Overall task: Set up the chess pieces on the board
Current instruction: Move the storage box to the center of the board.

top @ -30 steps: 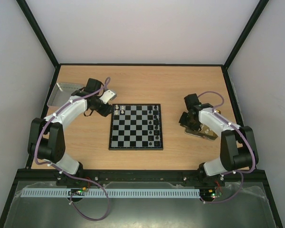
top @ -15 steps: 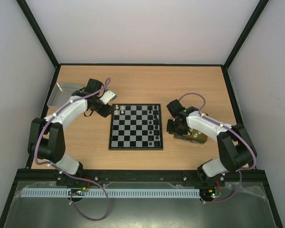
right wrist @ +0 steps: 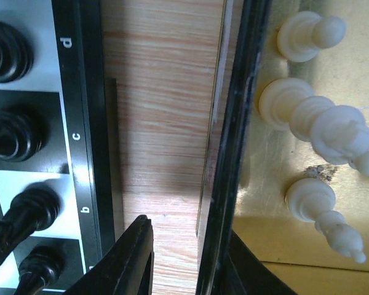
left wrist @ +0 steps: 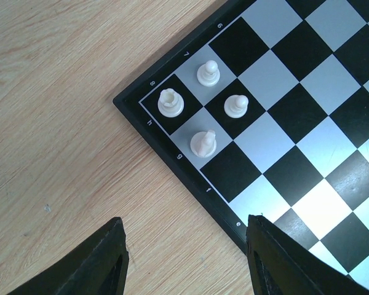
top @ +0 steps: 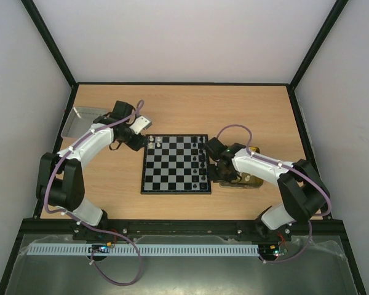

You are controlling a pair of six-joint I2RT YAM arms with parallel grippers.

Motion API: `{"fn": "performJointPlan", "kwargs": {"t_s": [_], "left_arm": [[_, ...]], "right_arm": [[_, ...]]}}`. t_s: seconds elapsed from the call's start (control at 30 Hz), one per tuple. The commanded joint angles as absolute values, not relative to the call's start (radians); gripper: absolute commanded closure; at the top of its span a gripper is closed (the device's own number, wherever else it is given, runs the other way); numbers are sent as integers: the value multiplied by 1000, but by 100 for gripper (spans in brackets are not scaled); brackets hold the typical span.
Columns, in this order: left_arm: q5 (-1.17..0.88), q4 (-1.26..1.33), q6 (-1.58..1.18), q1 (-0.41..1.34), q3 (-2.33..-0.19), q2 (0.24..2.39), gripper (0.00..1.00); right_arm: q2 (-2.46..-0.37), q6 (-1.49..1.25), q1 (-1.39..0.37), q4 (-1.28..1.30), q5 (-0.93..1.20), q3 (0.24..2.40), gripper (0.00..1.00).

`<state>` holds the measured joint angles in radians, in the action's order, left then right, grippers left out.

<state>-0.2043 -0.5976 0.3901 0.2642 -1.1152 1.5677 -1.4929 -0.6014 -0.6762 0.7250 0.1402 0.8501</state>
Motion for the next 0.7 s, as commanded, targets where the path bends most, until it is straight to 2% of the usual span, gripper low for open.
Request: {"fn": "performJointPlan", "kwargs": {"t_s": [0.0,0.23,0.67], "left_arm": [[-195,-623,379,272,-1143,1555,45],[-190,-626,376,278,-1140,1554,45],[-188,-632,376,283,-1132,1545,45]], "right_arm": [[-1503,-590,-699,784,97,865,76],[-1484,-629,-700,811,11,896,70],[-1481,-632,-701,861,-6,984,71]]}}
